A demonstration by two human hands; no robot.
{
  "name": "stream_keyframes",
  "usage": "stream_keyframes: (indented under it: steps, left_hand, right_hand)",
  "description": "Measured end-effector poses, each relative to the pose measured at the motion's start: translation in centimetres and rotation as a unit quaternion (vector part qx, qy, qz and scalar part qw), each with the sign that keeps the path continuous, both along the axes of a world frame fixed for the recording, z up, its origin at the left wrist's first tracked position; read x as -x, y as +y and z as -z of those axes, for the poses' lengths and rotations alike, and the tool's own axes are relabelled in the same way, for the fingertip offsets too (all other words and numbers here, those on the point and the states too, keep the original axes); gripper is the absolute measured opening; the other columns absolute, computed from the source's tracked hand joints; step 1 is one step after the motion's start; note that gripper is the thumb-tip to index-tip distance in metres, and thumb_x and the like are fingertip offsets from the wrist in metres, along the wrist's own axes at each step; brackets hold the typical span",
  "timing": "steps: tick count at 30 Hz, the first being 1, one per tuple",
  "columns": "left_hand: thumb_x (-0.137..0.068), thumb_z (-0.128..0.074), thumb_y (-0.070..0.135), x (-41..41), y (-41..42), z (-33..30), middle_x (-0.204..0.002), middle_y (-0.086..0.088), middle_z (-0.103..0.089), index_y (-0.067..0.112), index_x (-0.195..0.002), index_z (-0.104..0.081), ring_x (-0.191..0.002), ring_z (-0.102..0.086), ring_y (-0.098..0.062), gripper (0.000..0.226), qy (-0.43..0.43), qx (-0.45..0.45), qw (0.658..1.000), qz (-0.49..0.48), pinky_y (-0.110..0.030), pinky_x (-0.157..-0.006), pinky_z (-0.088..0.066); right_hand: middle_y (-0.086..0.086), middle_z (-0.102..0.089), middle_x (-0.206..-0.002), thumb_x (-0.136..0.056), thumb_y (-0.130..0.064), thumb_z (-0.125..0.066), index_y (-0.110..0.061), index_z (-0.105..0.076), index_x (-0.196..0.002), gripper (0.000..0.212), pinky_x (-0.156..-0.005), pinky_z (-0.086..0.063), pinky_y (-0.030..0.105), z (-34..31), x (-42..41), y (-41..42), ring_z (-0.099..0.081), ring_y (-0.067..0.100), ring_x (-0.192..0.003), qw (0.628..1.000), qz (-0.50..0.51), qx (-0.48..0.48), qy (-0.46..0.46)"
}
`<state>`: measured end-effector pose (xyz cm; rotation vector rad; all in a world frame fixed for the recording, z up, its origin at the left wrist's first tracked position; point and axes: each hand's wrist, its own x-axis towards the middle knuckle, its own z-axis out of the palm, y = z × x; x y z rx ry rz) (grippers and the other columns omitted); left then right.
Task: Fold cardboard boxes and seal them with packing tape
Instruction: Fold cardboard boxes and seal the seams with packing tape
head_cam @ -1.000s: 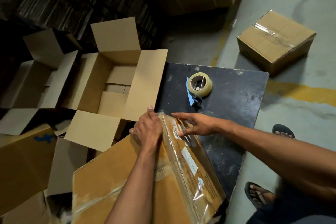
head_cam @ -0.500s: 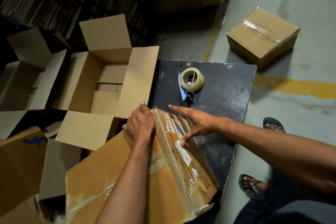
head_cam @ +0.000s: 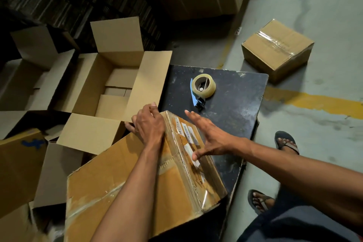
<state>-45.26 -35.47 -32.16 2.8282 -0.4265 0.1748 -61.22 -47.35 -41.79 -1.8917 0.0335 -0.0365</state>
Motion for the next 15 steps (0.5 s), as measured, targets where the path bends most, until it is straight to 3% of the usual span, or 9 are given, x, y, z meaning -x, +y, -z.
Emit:
stream_keyframes:
  steps: [2, 5, 9, 12, 15]
  left_hand:
    - [-0.107, -0.037, 0.048, 0.5, 0.2, -0.1, -0.119, -0.004, -0.068, 0.023, -0.119, -0.068, -0.124, -0.052, -0.026, 0.042, -0.025, 0.013, 0.999, 0.026, -0.058, -0.122, -0.011]
    - [-0.105, -0.045, 0.047, 2.5, 1.2, -0.9, -0.125, -0.004, -0.066, 0.027, -0.126, -0.065, -0.124, -0.051, -0.023, 0.035, -0.039, 0.045, 0.996, 0.061, -0.052, -0.119, -0.022]
    - [-0.099, -0.053, 0.045, 7.1, 4.7, -2.3, -0.126, -0.001, -0.062, 0.025, -0.132, -0.062, -0.124, -0.051, -0.019, 0.039, -0.011, 0.081, 0.99, 0.112, -0.045, -0.111, -0.033]
    - [-0.097, -0.053, 0.051, 10.8, 8.5, -3.2, -0.121, 0.012, -0.056, 0.031, -0.133, -0.06, -0.115, -0.052, -0.009, 0.041, 0.037, 0.103, 0.985, 0.134, -0.048, -0.095, -0.053]
    - [-0.096, -0.058, 0.049, 14.6, 11.9, -3.3, -0.121, 0.011, -0.061, 0.033, -0.128, -0.062, -0.115, -0.061, -0.013, 0.036, 0.069, 0.111, 0.978, 0.164, -0.05, -0.085, -0.061]
  right_hand:
    - [-0.006, 0.017, -0.171, -0.06, -0.079, -0.077, -0.045, 0.019, -0.159, 0.141, -0.127, -0.001, 0.059, -1.5, -0.2, 0.7, 0.014, 0.015, -0.158, 1.0, 0.001, -0.003, -0.028]
    - [-0.006, 0.026, -0.169, -0.061, -0.07, -0.085, -0.044, 0.018, -0.159, 0.145, -0.125, -0.002, 0.056, -2.0, 0.5, 2.1, 0.014, 0.025, -0.158, 0.998, -0.038, 0.04, -0.03]
    - [0.005, 0.026, -0.169, -0.06, -0.082, -0.078, -0.043, 0.019, -0.159, 0.144, -0.123, -0.014, 0.066, 1.1, 3.4, 2.0, 0.01, 0.035, -0.158, 0.992, -0.007, 0.126, -0.002]
    - [-0.004, 0.026, -0.169, -0.061, -0.079, -0.08, -0.05, 0.02, -0.157, 0.141, -0.119, -0.015, 0.073, 1.0, 5.5, 1.8, 0.013, 0.031, -0.157, 0.998, 0.026, 0.053, 0.03]
    - [-0.008, 0.019, -0.17, -0.059, -0.078, -0.079, -0.041, 0.012, -0.161, 0.141, -0.123, -0.013, 0.066, -1.6, 5.7, 2.9, 0.009, 0.025, -0.159, 0.998, 0.024, 0.01, -0.056]
